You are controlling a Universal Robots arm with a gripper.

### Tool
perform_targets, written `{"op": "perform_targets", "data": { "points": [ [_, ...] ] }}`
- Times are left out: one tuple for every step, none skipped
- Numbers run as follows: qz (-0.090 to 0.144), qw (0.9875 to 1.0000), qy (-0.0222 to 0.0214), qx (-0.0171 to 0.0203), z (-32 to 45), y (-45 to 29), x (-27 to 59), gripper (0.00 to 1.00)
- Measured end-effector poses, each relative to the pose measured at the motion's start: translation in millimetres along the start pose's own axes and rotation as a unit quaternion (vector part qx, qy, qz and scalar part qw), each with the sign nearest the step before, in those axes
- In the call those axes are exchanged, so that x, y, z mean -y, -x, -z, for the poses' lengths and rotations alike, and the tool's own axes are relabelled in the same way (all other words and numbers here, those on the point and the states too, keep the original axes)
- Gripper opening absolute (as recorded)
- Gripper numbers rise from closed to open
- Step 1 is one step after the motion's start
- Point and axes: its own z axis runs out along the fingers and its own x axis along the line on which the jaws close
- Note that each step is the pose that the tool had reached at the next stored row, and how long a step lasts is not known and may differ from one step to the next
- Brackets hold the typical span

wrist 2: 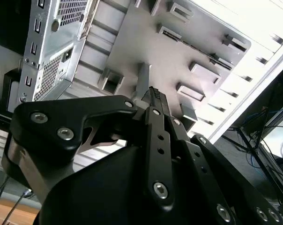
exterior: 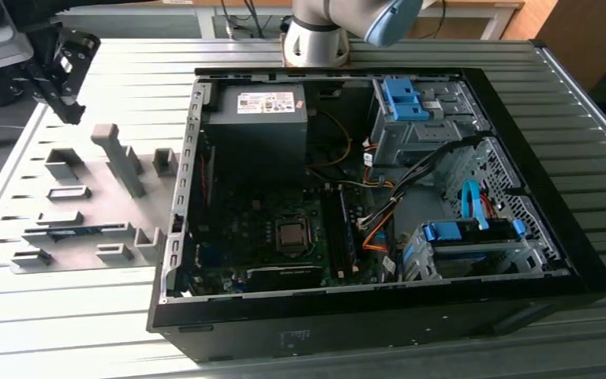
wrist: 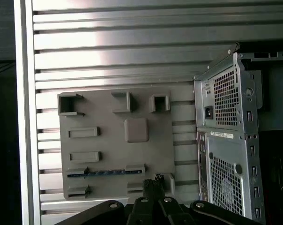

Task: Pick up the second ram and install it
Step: 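Reach for the second ram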

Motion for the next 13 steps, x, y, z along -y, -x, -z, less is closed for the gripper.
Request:
{"op": "perform_targets", "data": {
  "points": [
    [0.000, 1.0000, 0.0000, 0.0000, 0.0, -1.1, 0.1, 0.11],
    [0.000, 1.0000, -0.0001, 0.0000, 0.1, -2.0, 0.2, 0.11],
    [0.000, 1.0000, 0.0001, 0.0000, 0.0, -1.9, 0.1, 0.11],
    [0.000, 1.0000, 0.0001, 0.0000, 0.0, -1.8, 0.1, 0.11],
    [0.000, 1.0000, 0.0000, 0.0000, 0.0, -1.8, 0.1, 0.11],
    [0.000, 1.0000, 0.0000, 0.0000, 0.0, -1.8, 0.1, 0.11],
    [0.000, 1.0000, 0.0000, 0.0000, 0.0, -1.8, 0.1, 0.11],
    [0.000, 1.0000, 0.0000, 0.0000, 0.0, -1.2, 0.1, 0.11],
    [0.000, 1.0000, 0.0000, 0.0000, 0.0, -0.6, 0.1, 0.11],
    [0.000, 1.0000, 0.0000, 0.0000, 0.0, -0.6, 0.0, 0.11],
    [0.000, 1.0000, 0.0000, 0.0000, 0.0, -0.6, 0.0, 0.11],
    [0.000, 1.0000, 0.0000, 0.0000, 0.0, -0.6, 0.0, 0.11],
    [0.000, 1.0000, 0.0000, 0.0000, 0.0, -0.6, 0.0, 0.11]
  ]
}}
